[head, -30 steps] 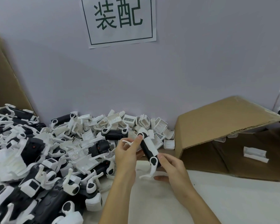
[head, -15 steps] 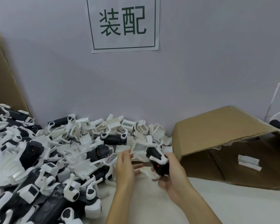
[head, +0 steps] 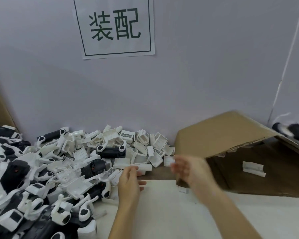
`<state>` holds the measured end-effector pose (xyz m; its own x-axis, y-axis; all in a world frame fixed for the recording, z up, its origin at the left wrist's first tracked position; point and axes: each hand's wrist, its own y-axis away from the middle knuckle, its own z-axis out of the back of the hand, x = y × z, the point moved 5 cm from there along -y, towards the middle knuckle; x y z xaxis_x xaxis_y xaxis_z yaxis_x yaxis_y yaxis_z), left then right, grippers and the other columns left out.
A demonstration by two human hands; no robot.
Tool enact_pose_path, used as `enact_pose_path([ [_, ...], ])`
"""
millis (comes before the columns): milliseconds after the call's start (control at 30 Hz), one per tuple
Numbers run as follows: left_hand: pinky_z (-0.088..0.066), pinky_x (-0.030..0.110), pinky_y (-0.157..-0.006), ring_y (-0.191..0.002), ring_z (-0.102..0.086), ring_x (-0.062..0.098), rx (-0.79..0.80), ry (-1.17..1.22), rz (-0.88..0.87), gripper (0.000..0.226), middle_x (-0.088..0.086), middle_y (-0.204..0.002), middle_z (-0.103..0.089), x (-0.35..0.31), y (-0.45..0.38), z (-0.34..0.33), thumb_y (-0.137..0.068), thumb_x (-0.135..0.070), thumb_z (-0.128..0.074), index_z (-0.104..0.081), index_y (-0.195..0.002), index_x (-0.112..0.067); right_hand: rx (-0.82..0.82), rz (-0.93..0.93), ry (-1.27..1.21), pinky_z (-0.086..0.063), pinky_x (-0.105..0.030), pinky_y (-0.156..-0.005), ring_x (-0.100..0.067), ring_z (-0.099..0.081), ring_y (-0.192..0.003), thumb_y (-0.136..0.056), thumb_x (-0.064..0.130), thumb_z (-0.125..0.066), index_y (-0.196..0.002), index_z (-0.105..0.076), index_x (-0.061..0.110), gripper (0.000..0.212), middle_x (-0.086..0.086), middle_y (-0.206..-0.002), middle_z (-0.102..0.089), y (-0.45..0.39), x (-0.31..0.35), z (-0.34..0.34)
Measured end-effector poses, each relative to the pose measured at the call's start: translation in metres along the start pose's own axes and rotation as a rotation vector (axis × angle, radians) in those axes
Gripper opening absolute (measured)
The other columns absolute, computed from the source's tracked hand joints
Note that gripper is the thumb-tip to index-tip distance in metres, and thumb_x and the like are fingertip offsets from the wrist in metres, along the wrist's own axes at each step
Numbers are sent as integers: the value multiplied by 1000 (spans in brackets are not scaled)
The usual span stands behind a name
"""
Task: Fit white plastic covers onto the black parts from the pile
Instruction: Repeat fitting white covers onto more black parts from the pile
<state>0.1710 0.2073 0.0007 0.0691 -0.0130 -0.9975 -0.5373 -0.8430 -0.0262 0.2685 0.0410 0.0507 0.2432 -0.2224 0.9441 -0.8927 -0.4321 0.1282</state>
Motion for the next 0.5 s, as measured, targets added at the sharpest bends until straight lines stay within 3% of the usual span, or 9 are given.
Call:
enact_pose_path([
  [67,-48,28,-57,-59,-63,20,14,-36,13,26,8,-83,-69,2,1,0,-104,-9,-42,-64,-90,-14,40,38,258,-40,-21,-42,-14,-58,-45,-99,-2,-45,-99,-70,-2,25,-5,-58,-66,8,-44,-6],
  [167,-49,21,-57,-62,-62,20,57,-94,21,28,10,-80,-68,4,3,0,-100,-1,-42,-67,-90,-8,135,222,665,-45,-19,-50,-5,-58,-48,-95,1,-51,-87,-74,19,31,3,-57,-65,16,-75,-17],
  [333,-48,15,-55,-65,-59,19,83,-141,1,25,9,-77,-65,2,9,-3,-96,5,-43,-66,-91,-4,153,265,682,-45,-17,-55,-3,-59,-52,-95,1,-52,-84,-73,22,32,3,-57,-66,18,-70,-16],
  [500,-51,28,-64,-66,-62,18,32,-139,-54,25,7,-83,-67,-21,9,4,-95,3,-45,-63,-89,-13,157,259,679,-47,-19,-55,-3,-60,-52,-96,1,-50,-86,-73,23,34,2,-58,-66,20,-70,-16],
])
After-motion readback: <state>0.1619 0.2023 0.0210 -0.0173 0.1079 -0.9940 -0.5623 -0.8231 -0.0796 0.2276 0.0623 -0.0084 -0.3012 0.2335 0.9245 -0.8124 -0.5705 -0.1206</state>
